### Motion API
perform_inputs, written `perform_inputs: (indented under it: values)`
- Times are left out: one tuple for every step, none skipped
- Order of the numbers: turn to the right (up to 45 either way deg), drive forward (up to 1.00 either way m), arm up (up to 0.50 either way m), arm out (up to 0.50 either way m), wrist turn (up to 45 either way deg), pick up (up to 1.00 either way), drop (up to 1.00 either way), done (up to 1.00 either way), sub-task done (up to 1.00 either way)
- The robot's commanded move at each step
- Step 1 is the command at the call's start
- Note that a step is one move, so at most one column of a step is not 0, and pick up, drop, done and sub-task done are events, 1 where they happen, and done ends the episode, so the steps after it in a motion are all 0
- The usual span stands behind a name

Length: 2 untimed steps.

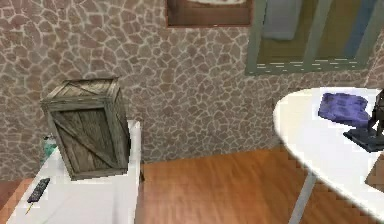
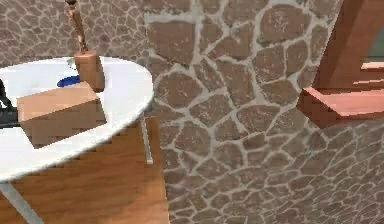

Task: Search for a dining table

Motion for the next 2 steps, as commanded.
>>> perform_inputs:
  values:
    - [45.0,0.0,0.0,0.0,0.0,0.0,0.0,0.0,0.0]
    - [0.0,0.0,0.0,0.0,0.0,0.0,0.0,1.0,0.0]
